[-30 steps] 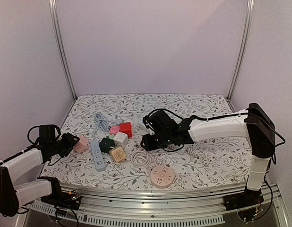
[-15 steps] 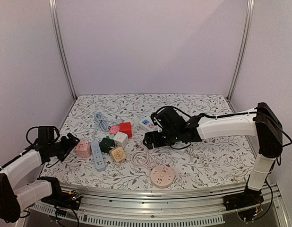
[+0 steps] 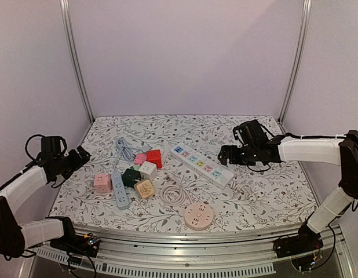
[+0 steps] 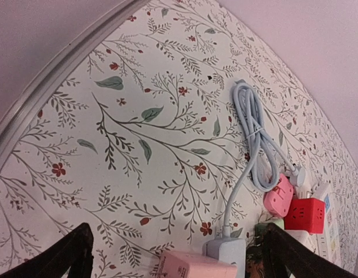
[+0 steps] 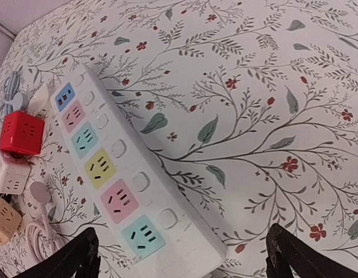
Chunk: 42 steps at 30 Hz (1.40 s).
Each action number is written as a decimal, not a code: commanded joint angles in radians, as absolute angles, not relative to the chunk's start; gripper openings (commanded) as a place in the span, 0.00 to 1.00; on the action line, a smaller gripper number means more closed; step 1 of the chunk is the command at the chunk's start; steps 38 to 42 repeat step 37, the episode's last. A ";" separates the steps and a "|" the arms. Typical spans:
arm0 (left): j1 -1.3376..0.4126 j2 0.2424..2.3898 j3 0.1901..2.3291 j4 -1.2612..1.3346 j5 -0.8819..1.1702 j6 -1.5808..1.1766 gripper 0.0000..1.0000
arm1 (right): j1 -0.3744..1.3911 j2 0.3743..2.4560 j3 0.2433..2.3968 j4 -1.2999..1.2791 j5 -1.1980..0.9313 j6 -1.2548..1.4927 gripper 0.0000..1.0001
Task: Pull the plug off the socket
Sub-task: Reset both arms
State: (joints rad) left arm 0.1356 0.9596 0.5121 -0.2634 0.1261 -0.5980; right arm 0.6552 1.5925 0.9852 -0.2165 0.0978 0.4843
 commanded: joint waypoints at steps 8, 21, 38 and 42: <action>0.166 1.142 0.561 0.122 0.099 -0.381 0.99 | 0.265 1.356 0.768 -0.161 0.144 0.369 0.99; 0.123 1.069 0.360 0.481 0.035 -0.260 1.00 | 0.126 0.985 0.441 0.164 0.349 0.287 0.99; 0.109 1.061 0.312 0.544 0.037 -0.249 1.00 | 0.125 0.849 0.330 0.278 0.391 0.256 0.99; 0.109 1.061 0.312 0.544 0.037 -0.249 1.00 | 0.125 0.849 0.330 0.278 0.391 0.256 0.99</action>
